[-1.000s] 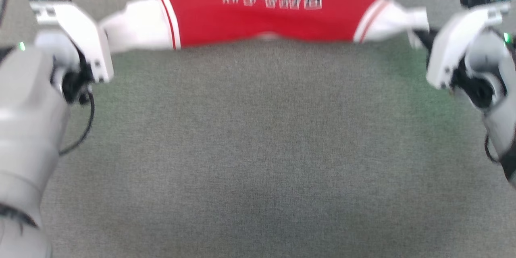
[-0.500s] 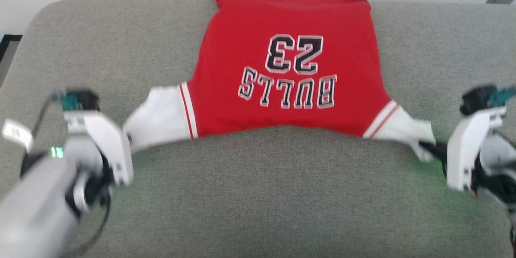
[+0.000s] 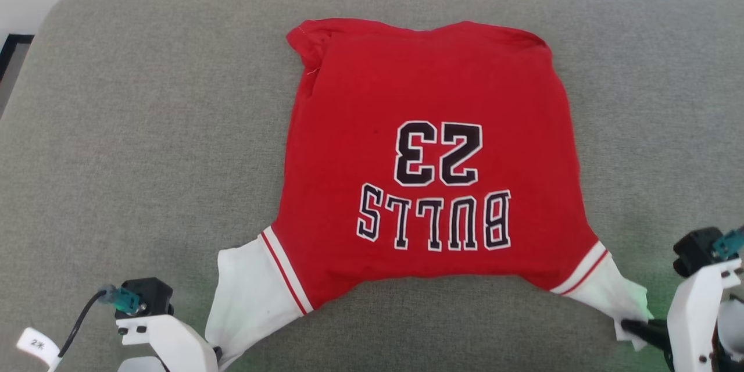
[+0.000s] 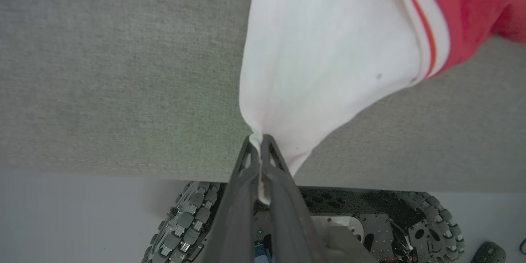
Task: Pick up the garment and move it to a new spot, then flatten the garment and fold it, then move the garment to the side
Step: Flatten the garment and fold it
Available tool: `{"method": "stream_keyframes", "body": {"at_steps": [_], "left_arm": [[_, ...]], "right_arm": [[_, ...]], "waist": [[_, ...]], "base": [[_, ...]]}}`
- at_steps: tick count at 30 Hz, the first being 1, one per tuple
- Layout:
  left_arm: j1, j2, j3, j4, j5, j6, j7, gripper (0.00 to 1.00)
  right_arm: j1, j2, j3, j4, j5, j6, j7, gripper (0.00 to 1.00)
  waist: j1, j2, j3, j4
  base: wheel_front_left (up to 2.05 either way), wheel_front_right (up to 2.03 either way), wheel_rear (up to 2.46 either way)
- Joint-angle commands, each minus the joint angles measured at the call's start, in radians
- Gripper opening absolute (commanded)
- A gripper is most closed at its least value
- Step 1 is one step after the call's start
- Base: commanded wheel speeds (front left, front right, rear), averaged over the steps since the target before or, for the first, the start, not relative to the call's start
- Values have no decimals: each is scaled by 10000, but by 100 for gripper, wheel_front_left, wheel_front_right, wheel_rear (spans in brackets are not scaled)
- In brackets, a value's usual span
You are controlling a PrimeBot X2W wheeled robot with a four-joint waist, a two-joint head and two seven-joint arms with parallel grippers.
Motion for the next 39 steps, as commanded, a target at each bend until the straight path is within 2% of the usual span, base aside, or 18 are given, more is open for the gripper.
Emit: {"method": "stream_keyframes", "body": {"at_steps": [1, 8, 9, 10, 11, 12, 21, 25, 29, 33, 39], "left_arm": [[161, 61, 27, -93, -36, 110, -81, 0], [129, -273, 102, 40, 44, 38, -439, 0], [114, -336, 92, 99, 44, -4, -498, 0], [93, -372, 90, 144, 64, -61, -538, 0], [51, -485, 129, 166, 44, -129, -646, 0], [23, -574, 159, 192, 24, -197, -727, 0], [-228, -952, 217, 375, 124, -536, -1136, 0], [-360, -1099, 168, 420, 200, -621, -1173, 0], [-716, -1315, 63, 507, 321, -789, -1170, 0], [-1097, -1522, -76, 654, 531, -976, -1130, 0], [-1553, -1842, -317, 881, 686, -1220, -1074, 0]], "right_arm": [[364, 148, -114, -191, -118, -3, 224, 0], [913, 758, -522, -683, -903, -3, 392, 0], [882, 866, -569, -721, -1016, -3, 304, 17], [817, 973, -692, -757, -1146, -3, 187, 46], [728, 982, -759, -893, -1321, -3, 41, 80], [659, 989, -794, -1038, -1422, -5, -69, 100], [-415, 1232, -1729, -2660, -2282, -3, -1071, 100], [-1365, 1385, -1873, -2726, -2942, -2, -1800, 100], [-2839, 1618, -1658, -1978, -3614, -2, -2745, 100], [-4319, 1546, -1309, -680, -3973, -3, -3293, 100], [-6249, 1531, -893, 1757, -4240, -2, -3278, 100]], "waist": [[0, -1, 75, 43], [0, -1, 341, 113], [0, -1, 382, 109], [0, -1, 426, 111], [0, -1, 473, 132], [0, -1, 518, 150], [0, -1, 993, 325], [0, -1, 1204, 426], [0, -1, 1497, 662], [0, -1, 1751, 975], [0, -1, 2014, 1413]], "base": [[0, 0, 0], [0, 0, 0], [0, 0, 0], [0, 0, 0], [0, 0, 0], [0, 0, 0], [0, 0, 0], [0, 0, 0], [0, 0, 0], [0, 0, 0], [0, 0, 0]]}}
